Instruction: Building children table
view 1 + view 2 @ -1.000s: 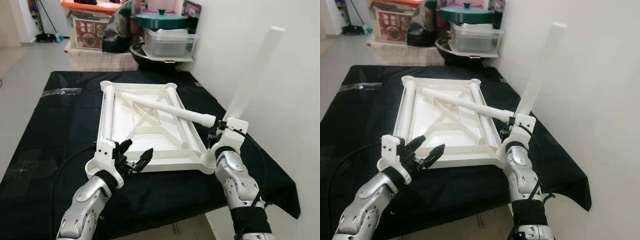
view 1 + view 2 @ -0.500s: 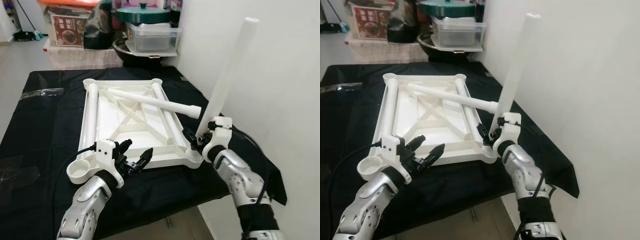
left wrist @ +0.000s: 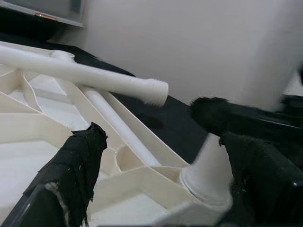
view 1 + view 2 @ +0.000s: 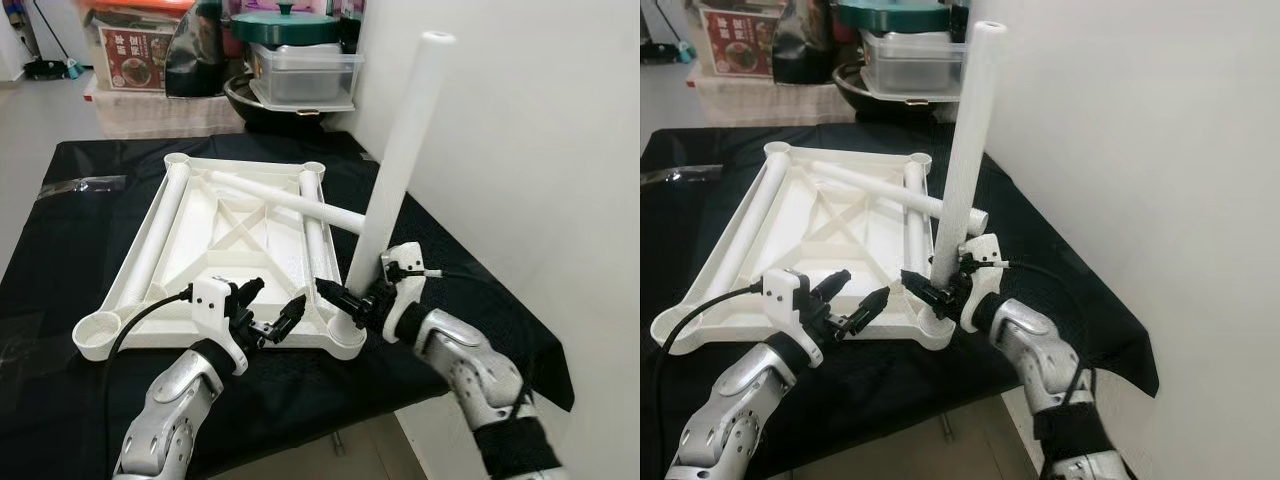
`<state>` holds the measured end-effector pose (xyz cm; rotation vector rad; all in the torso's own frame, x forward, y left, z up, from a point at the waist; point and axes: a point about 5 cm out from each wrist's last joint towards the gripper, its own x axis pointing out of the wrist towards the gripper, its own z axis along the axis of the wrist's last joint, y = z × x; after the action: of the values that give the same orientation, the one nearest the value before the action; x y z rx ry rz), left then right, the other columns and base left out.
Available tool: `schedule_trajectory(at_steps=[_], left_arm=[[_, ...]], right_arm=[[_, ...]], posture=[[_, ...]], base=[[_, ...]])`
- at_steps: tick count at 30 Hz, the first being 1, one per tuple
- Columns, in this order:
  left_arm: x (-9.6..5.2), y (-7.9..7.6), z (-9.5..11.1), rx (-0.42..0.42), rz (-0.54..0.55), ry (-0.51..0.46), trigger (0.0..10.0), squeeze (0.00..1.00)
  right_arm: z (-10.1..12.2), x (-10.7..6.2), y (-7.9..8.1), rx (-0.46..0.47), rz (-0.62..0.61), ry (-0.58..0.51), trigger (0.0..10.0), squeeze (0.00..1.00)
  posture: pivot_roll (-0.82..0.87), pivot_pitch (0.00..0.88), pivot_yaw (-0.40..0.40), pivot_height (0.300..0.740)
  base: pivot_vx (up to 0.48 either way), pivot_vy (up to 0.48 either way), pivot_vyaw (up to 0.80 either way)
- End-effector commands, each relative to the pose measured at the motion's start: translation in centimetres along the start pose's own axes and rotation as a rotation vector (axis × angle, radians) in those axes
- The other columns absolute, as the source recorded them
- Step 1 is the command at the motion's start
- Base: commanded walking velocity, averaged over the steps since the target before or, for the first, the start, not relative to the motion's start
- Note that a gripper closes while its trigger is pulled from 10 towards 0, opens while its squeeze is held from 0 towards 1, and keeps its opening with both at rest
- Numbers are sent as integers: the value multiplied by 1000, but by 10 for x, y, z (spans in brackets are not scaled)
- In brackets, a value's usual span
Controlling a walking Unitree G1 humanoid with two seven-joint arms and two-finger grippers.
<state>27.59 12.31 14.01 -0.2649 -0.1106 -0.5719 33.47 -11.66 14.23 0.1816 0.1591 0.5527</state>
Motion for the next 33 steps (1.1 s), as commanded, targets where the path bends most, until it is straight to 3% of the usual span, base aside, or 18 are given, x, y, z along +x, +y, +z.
schedule_trajectory(at_steps=[1,2,3,4,6,7,13,14,18,19,20,21,26,28,33], left_arm=[[-1,-1,-3,-7,-4,13,10000,0],[-1,-1,-3,-7,-4,13,10000,0],[-1,-1,-3,-8,-4,13,10000,0],[-1,-1,-3,-8,-4,13,10000,0],[0,-1,-3,-8,-7,14,10000,0],[0,-2,-3,-7,-10,14,10000,0],[0,-1,-3,-11,-7,12,10000,0],[1,-1,-3,-11,-11,13,10000,0],[1,-1,-3,-11,-12,13,10000,0],[1,-1,-3,-12,-13,12,10000,0],[1,-1,-3,-12,-13,12,10000,0],[2,-2,-3,-11,-14,11,10000,0],[2,-1,-3,-12,-6,6,10000,0],[1,-3,-4,-12,-4,4,10000,0],[1,-2,-2,-17,-6,3,10000,0]], right_arm=[[-19,-9,-44,59,-419,106,0,0],[-19,-9,-44,59,-419,106,0,0],[-26,-23,-66,62,-649,141,0,0],[-26,-23,-66,62,-649,141,0,0],[-32,-45,-86,67,-912,164,0,0],[-34,-52,-88,81,-967,163,0,0],[-38,-53,-78,103,-976,161,0,0],[-40,-45,-70,126,-918,174,10000,0],[-33,-30,-57,134,-808,116,10000,0],[-26,-24,-54,134,-762,72,10000,427],[-26,-24,-54,134,-762,72,10000,427],[-15,-21,-52,120,-729,7,10000,1000],[-3,-23,-56,85,-727,-46,10000,1000],[10,-27,-51,45,-660,-115,10000,1000],[13,-35,-44,31,-586,-154,10000,1000]], posture=[[67,0,-124,740],[67,0,-124,740],[66,0,-124,740],[66,0,-124,740],[62,0,-119,740],[62,0,-119,740],[54,0,-116,740],[54,0,-116,740],[52,0,-118,740],[52,0,-118,740],[52,0,-118,740],[48,0,-118,740],[49,0,-126,740],[45,0,-124,740],[43,0,-123,740]], base=[[0,0,0],[0,0,0],[0,0,0],[0,0,0],[0,0,0],[0,0,0],[0,0,0],[0,0,0],[0,0,0],[0,0,0],[0,0,0],[0,0,0],[0,0,0],[0,0,0],[0,0,0]])
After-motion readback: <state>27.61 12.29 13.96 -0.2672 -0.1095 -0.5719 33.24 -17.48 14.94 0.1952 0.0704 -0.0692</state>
